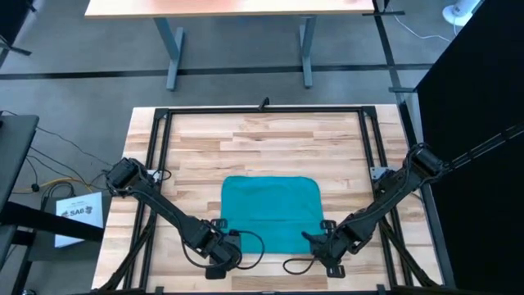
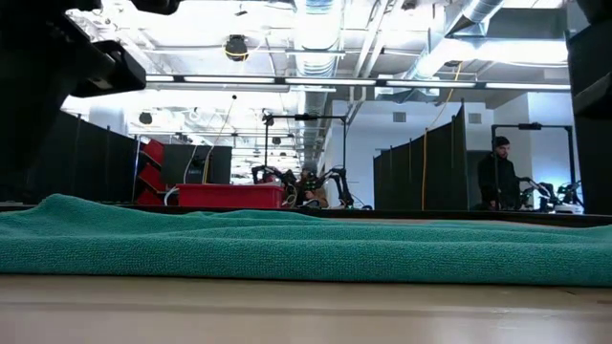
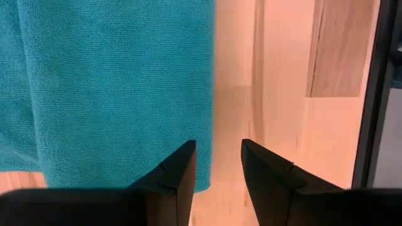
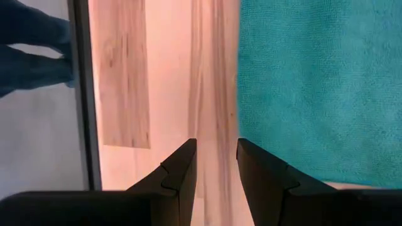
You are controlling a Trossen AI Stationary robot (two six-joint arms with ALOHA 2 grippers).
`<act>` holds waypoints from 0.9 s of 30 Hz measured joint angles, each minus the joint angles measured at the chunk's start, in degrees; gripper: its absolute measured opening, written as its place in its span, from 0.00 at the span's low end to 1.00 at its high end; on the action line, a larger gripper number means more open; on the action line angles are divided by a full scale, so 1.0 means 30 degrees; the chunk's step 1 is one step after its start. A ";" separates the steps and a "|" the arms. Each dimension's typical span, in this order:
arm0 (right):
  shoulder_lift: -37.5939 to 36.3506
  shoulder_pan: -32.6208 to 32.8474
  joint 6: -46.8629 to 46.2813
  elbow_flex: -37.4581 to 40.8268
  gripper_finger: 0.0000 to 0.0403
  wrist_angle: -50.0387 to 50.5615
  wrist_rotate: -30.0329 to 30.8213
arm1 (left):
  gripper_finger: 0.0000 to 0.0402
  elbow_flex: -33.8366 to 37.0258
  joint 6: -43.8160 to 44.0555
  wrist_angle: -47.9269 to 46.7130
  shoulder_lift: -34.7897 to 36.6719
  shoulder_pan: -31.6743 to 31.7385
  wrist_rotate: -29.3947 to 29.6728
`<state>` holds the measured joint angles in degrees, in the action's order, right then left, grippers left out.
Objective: Roll towel
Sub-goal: Roll the blue towel
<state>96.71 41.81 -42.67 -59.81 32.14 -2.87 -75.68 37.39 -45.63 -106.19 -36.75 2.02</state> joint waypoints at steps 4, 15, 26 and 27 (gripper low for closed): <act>0.0000 -0.0308 -0.0060 0.0000 0.26 0.0016 -0.0182 | 0.28 0.0000 0.0084 0.0028 0.0007 0.0117 0.0003; 0.0000 -0.1848 0.0378 -0.0011 0.26 -0.2880 -0.0193 | 0.28 0.0000 -0.2732 -0.0169 0.0007 0.0875 0.0685; 0.0036 -0.2193 0.1043 -0.0007 0.26 -0.1018 -0.1180 | 0.28 0.0000 -0.2021 0.0266 0.0015 0.0700 0.0764; 0.0036 -0.2059 0.1278 -0.0007 0.26 -0.0928 -0.1166 | 0.28 0.0000 -0.1972 0.0347 0.0015 0.0584 0.0932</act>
<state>96.82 35.63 -38.84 -59.83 29.36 -6.37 -75.68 31.47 -44.59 -106.15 -35.00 4.82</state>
